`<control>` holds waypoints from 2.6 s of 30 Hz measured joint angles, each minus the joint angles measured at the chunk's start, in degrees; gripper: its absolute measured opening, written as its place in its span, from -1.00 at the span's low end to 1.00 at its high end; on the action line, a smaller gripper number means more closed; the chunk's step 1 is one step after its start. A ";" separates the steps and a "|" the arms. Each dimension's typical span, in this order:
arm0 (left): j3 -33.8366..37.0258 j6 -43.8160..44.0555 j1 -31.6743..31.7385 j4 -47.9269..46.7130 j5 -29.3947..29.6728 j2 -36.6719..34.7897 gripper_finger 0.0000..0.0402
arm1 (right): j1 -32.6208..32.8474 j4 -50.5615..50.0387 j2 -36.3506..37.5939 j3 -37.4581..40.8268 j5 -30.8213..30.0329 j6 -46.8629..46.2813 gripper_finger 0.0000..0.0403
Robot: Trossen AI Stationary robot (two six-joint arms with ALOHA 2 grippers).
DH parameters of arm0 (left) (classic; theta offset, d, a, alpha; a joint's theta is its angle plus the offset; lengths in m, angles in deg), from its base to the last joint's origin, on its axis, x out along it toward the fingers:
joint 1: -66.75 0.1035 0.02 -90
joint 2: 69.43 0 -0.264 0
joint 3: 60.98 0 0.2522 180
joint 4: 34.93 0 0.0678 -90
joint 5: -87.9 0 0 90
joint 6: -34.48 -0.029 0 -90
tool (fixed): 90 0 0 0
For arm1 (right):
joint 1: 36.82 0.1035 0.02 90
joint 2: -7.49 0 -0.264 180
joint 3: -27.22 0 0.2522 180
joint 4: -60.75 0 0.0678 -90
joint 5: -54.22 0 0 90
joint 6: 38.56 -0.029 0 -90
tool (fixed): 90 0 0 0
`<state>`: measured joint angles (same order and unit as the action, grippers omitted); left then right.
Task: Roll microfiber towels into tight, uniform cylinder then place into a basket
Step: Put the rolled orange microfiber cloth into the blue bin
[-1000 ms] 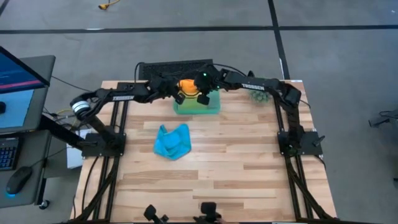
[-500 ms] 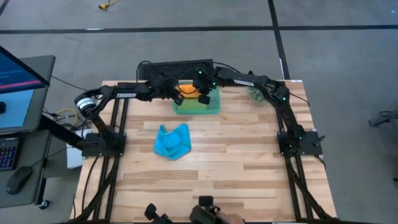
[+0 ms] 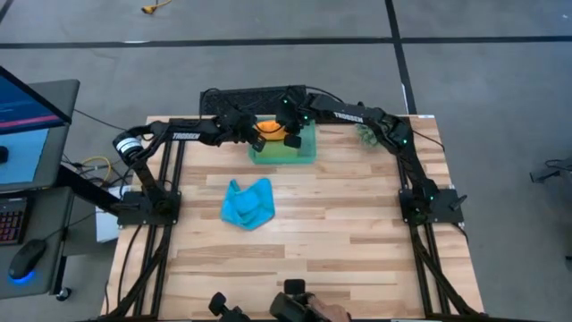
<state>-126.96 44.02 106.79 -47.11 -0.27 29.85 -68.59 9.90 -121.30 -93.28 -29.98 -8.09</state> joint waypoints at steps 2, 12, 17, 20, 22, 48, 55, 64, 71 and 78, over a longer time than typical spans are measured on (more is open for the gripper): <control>0.00 -0.01 -0.02 -0.06 0.00 0.00 -0.91 | 0.00 0.01 0.00 0.00 -0.45 0.08 -0.59; -0.80 -0.28 -0.16 -0.09 -0.55 0.16 -0.50 | 0.17 -0.69 0.00 0.00 -1.59 1.08 -0.08; -3.05 -1.63 -0.15 -2.58 -3.72 0.24 -0.36 | 0.17 -1.00 0.00 0.00 -1.59 1.06 0.07; -5.85 -3.22 -0.23 -6.13 -4.26 0.24 -0.32 | 0.17 -2.29 0.00 0.02 -1.59 1.06 0.06; -7.35 -4.27 -0.22 -8.11 -4.22 0.24 -0.31 | 0.17 -2.55 0.00 0.02 -1.57 1.08 0.02; -9.38 -10.57 -0.68 -17.37 -2.35 0.12 -0.30 | 1.77 -3.18 0.68 0.09 -3.78 1.52 0.28; -9.43 -3.24 -0.68 -18.74 5.55 0.07 -0.30 | 1.66 -3.25 0.68 0.09 -3.97 1.08 0.28; -9.45 -7.33 -0.69 -17.79 0.95 0.02 -0.30 | 1.66 -5.74 1.07 -2.46 -4.00 1.06 0.28; -11.84 -7.69 -0.72 -21.61 0.37 0.02 -0.30 | 1.66 -11.21 1.11 -6.38 -3.64 1.04 0.28; -13.82 -10.23 -0.83 -26.17 0.42 0.00 -0.30 | 1.68 -14.67 1.11 -7.30 0.26 0.98 0.28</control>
<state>-140.78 33.79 105.96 -73.28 0.14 29.85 -66.91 -4.77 -120.19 -100.58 -29.72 -7.11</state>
